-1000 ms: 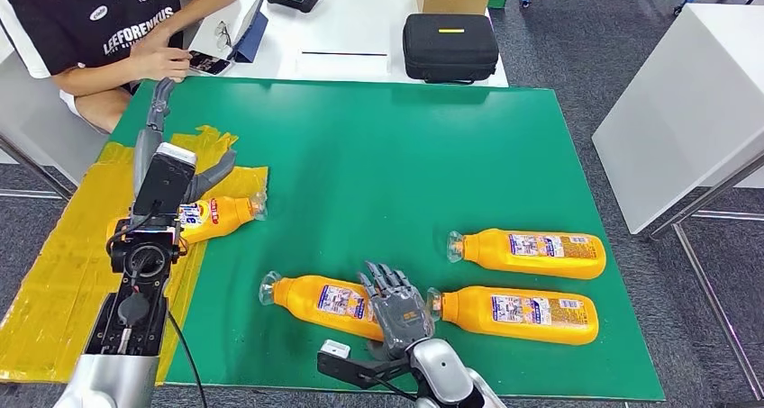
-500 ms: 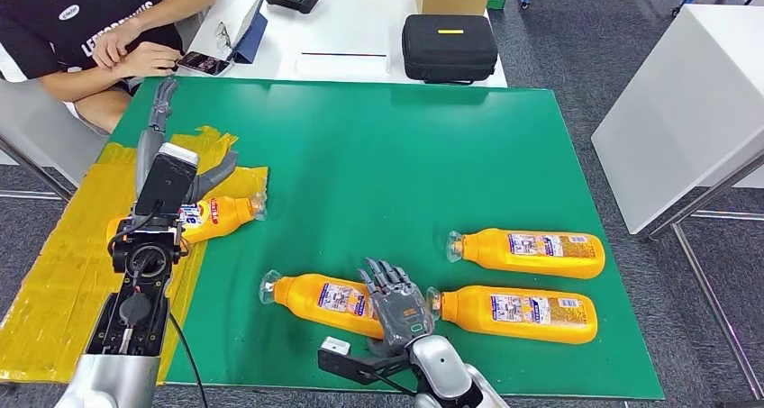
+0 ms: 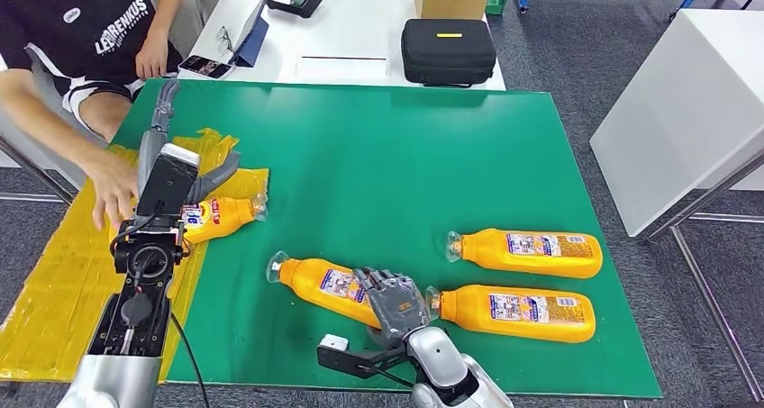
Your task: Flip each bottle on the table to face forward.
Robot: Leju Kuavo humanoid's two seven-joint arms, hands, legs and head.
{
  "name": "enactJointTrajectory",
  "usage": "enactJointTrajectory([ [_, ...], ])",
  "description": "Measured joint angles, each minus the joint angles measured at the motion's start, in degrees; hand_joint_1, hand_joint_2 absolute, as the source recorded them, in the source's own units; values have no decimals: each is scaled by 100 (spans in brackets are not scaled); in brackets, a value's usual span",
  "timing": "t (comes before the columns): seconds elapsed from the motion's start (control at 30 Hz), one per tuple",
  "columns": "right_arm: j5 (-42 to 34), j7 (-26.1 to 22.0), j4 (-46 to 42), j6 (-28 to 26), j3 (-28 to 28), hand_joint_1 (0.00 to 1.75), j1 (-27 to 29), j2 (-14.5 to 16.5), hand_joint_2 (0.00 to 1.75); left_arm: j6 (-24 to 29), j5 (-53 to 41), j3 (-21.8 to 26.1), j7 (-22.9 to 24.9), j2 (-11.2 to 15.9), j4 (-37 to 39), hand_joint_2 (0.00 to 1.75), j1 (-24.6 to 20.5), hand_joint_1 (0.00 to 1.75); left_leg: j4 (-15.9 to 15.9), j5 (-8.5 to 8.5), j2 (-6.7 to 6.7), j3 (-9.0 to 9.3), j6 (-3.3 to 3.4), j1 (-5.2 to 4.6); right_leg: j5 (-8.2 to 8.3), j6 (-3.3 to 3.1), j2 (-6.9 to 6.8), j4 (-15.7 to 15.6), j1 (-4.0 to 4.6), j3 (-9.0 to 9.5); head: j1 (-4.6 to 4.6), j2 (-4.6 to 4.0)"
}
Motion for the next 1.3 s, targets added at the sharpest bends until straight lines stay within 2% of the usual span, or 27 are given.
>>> enactJointTrajectory([
  [0.33,-3,96,40,-201,-75,175,-32,51,175,-36,-56,0,2,-7,-14,175,55,0,0,5,0,-1,4,0,8,1,1,1,0,50,-1,0],
  [0.63,-313,42,-78,-799,-469,175,137,153,175,-92,-12,2,-88,-33,-340,175,490,0,2,5,-3,-21,5,-2,13,9,-1,1,-1,40,-1,0],
  [0.83,-893,-343,-592,-1505,-958,175,374,292,175,-171,10,-103,-187,-97,-712,175,719,0,2,5,-3,-46,5,-2,12,11,-1,2,-1,15,-1,0],
  [1.1,-1928,-1230,-1351,-2423,-1614,175,642,444,175,-187,98,-447,-200,-143,-1139,175,871,0,2,4,-4,-61,5,-3,10,14,-1,2,-1,4,-1,0],
  [1.3,-2123,-1383,-1592,-2565,-1812,175,720,505,175,-157,69,-613,-198,-148,-1256,175,906,0,2,4,-3,-61,5,-2,10,14,-1,2,0,2,-1,0],
])
